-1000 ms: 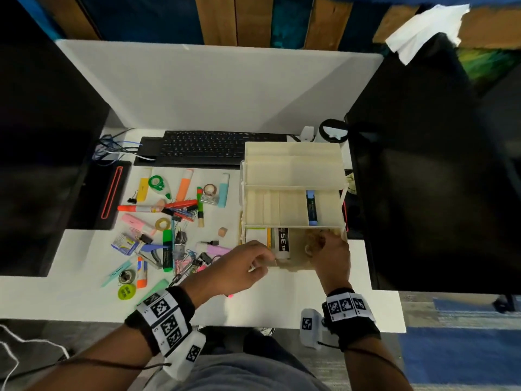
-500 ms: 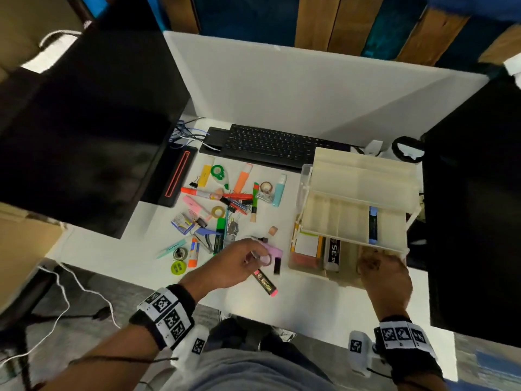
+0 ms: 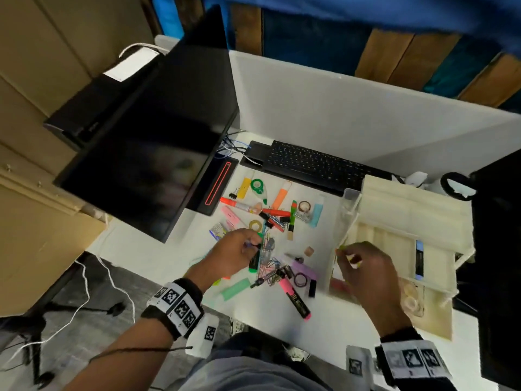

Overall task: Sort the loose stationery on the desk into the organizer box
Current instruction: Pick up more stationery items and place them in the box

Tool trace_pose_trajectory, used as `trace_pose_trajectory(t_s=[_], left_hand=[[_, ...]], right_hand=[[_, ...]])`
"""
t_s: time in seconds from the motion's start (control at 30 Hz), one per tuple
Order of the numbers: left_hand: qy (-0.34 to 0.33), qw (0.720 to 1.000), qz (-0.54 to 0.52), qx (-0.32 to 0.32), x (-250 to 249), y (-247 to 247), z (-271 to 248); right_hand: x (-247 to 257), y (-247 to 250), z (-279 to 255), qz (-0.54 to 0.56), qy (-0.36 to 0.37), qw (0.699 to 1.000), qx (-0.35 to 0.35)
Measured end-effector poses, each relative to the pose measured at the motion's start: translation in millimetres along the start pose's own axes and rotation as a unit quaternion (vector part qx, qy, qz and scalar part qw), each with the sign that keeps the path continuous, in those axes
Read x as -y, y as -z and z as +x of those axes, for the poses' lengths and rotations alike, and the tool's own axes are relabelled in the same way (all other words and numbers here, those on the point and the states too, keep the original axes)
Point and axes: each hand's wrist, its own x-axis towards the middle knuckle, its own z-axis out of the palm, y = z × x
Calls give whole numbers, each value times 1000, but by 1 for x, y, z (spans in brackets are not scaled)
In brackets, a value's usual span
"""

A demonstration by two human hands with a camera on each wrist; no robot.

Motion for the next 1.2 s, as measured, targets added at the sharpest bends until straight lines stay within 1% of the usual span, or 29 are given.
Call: trace_pose_trajectory(t_s=[0.1,0.17,0.3,0.4,0.53,0.6,0.7,0.77,0.83,0.9,0.93,1.0,1.07,1.13,1.2], left_hand=[[-9,1000,-16,-1,17,10,-3],[-22,1000,-16,3,25,16,-7],[-28,999,-16,3,41,25,-15],[-23,1000,-7,6,57,32,-20],[-25,999,9,22,73,39,-27],[-33,999,17,22,79,40,-29],[-65,997,45,19,84,40,-23],[-63,994,83,30,80,40,-17],[-67,989,125,38,74,36,-7],[-94,980,168,56,65,31,4],[-107,973,195,66,61,27,9],[-126,955,256,86,55,21,17],[-130,938,307,91,50,19,23],[-127,930,331,95,48,17,28],[-122,923,352,101,47,16,32]], right_hand=[[42,-32,42,13,24,997,68],[62,-63,71,11,47,993,108],[82,-122,107,-24,59,983,171],[83,-153,113,-76,79,976,188],[75,-177,113,-150,89,963,205],[73,-182,113,-168,89,963,191],[73,-183,114,-176,91,962,186],[74,-181,112,-170,90,964,184],[76,-176,108,-150,66,970,181],[79,-169,102,-121,40,975,181],[82,-163,98,-93,25,978,187],[87,-148,91,-13,-31,979,202],[90,-132,84,62,-80,969,225],[88,-120,78,117,-119,959,230],[84,-107,73,192,-155,935,253]])
